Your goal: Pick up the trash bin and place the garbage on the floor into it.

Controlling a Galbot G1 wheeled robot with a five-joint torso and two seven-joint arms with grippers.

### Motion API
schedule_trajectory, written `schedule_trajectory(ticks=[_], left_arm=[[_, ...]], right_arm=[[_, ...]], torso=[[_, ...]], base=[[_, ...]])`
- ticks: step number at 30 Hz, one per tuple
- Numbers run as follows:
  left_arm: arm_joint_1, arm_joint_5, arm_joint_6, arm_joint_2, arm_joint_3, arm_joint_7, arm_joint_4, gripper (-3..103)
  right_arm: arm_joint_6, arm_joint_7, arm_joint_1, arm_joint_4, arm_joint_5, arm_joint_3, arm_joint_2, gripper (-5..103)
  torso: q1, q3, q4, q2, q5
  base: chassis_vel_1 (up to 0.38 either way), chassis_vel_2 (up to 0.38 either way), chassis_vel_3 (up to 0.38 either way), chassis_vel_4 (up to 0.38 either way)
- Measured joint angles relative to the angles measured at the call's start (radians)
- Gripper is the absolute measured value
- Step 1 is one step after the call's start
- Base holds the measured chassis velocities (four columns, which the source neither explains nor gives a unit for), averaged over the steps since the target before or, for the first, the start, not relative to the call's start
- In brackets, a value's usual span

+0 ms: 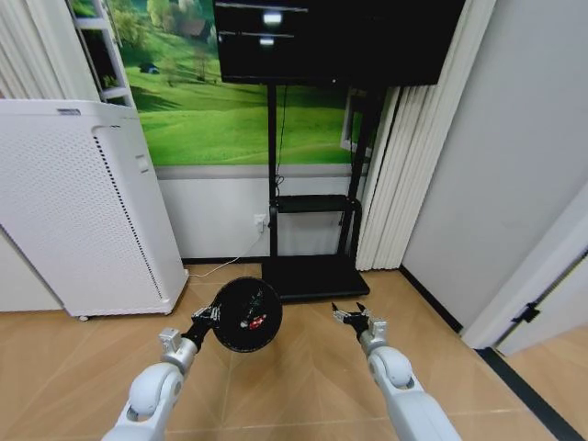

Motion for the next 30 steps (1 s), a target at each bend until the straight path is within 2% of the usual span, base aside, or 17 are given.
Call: schedule_trajectory(ticks=[16, 27, 30], left_arm=[[0.021, 0.003, 0.000, -0.001, -0.008, 0.002, -0.017, 3], [0.027, 0.003, 0.000, -0.001, -0.009, 0.004, -0.024, 3], [0.026, 0.000, 0.000, 0.000, -0.011, 0.004, -0.030, 3]], right_arm=[[0.006, 0.003, -0.002, -0.002, 0.001, -0.001, 0.005, 100], [0.011, 0.002, -0.010, 0.001, -0.004, -0.001, 0.007, 100], [0.034, 0.002, -0.013, -0.019, -0.025, -0.004, 0.010, 100]], torso=[[0.000, 0.000, 0.0006, 0.000, -0.0003], [0.000, 0.000, 0.0001, 0.000, -0.0001], [0.000, 0.000, 0.0002, 0.000, 0.0000]], base=[[-0.087, -0.093, 0.087, 0.089], [-0.168, -0.158, 0.161, 0.159], [-0.124, -0.151, 0.145, 0.157]])
